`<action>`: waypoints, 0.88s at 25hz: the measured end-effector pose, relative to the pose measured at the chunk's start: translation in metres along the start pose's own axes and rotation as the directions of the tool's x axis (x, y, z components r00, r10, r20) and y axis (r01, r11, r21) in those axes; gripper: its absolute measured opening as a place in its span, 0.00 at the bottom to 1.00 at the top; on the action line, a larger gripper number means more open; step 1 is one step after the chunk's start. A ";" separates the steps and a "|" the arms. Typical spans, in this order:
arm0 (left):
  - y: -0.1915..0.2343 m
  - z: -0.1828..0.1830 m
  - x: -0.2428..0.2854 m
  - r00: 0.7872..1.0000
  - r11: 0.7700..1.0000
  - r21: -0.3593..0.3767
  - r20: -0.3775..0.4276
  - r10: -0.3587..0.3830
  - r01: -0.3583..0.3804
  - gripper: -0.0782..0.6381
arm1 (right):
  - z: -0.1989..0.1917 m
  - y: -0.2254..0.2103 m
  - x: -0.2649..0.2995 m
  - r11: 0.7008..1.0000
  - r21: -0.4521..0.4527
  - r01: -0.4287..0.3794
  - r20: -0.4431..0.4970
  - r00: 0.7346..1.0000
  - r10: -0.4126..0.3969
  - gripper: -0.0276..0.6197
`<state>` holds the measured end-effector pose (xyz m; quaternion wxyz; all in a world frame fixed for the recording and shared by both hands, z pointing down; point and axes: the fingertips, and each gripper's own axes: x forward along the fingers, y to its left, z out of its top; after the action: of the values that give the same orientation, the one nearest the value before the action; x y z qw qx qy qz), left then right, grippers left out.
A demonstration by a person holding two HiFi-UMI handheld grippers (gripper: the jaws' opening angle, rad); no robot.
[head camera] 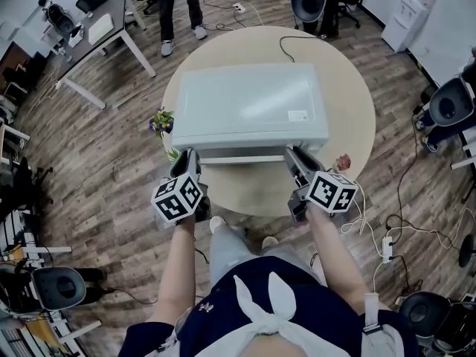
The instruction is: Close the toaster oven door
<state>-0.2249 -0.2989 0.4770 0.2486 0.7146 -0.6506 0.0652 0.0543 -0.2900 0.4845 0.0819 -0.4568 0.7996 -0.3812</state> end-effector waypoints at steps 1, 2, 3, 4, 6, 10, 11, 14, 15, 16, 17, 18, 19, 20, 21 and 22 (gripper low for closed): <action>0.000 0.000 0.000 1.000 1.000 -0.001 0.001 0.000 0.000 0.24 | 0.000 0.000 0.000 1.000 0.001 0.002 -0.001 1.000 -0.002 0.25; 0.000 0.000 0.000 1.000 1.000 -0.003 0.002 -0.001 0.001 0.24 | 0.000 0.000 0.000 1.000 0.001 0.004 -0.003 1.000 -0.004 0.25; 0.000 0.000 0.000 1.000 1.000 -0.003 0.002 -0.002 0.002 0.24 | 0.000 -0.001 0.000 1.000 0.002 0.007 -0.004 1.000 -0.007 0.25; 0.000 0.000 0.000 1.000 1.000 0.000 0.001 -0.006 0.006 0.24 | 0.000 -0.001 0.000 1.000 0.005 0.010 -0.004 1.000 -0.010 0.25; -0.001 0.001 0.000 1.000 1.000 0.021 0.001 -0.020 0.020 0.24 | 0.000 -0.001 0.000 1.000 0.019 0.009 -0.002 1.000 -0.009 0.25; -0.004 0.002 -0.001 0.998 0.992 0.116 0.009 -0.058 0.057 0.24 | 0.000 -0.001 -0.001 1.000 0.011 0.009 -0.013 1.000 -0.009 0.26; -0.005 0.003 -0.002 0.998 0.989 0.139 0.008 -0.058 0.056 0.24 | 0.001 0.000 -0.002 1.000 -0.003 0.011 -0.015 1.000 -0.011 0.26; -0.008 0.007 -0.006 0.999 0.981 0.192 0.025 -0.043 0.037 0.24 | 0.005 0.006 -0.007 0.999 -0.035 0.006 -0.006 1.000 -0.006 0.26; -0.009 0.009 -0.008 0.999 0.979 0.202 0.034 -0.041 0.033 0.24 | 0.005 0.008 -0.008 0.999 -0.041 0.005 -0.005 1.000 -0.005 0.27; -0.011 0.010 -0.011 0.998 0.978 0.208 0.043 -0.041 0.031 0.24 | 0.005 0.009 -0.010 0.999 -0.050 0.005 -0.004 1.000 -0.005 0.27; -0.012 0.011 -0.014 0.998 0.977 0.212 0.050 -0.041 0.030 0.24 | 0.005 0.011 -0.011 0.998 -0.062 0.007 -0.003 1.000 -0.007 0.27; -0.013 0.012 -0.017 0.997 0.976 0.215 0.057 -0.043 0.030 0.24 | 0.004 0.013 -0.013 0.997 -0.077 0.010 0.000 1.000 -0.010 0.27; -0.015 0.012 -0.020 0.997 0.975 0.218 0.063 -0.045 0.030 0.24 | 0.005 0.015 -0.016 0.996 -0.094 0.013 0.007 1.000 -0.012 0.27; -0.017 0.013 -0.024 0.996 0.975 0.221 0.070 -0.047 0.031 0.24 | 0.005 0.017 -0.018 0.994 -0.112 0.015 0.017 1.000 -0.014 0.27; -0.019 0.013 -0.027 0.996 0.974 0.223 0.076 -0.050 0.032 0.24 | 0.005 0.019 -0.021 0.992 -0.129 0.016 0.027 1.000 -0.013 0.27; -0.021 0.012 -0.031 0.995 0.974 0.225 0.082 -0.053 0.033 0.24 | 0.005 0.021 -0.024 0.989 -0.145 0.016 0.038 0.999 -0.011 0.27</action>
<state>-0.2116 -0.2763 0.4477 0.1393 0.7542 -0.6337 0.1012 0.0557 -0.2676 0.4614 0.0604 -0.4739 0.8205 -0.3140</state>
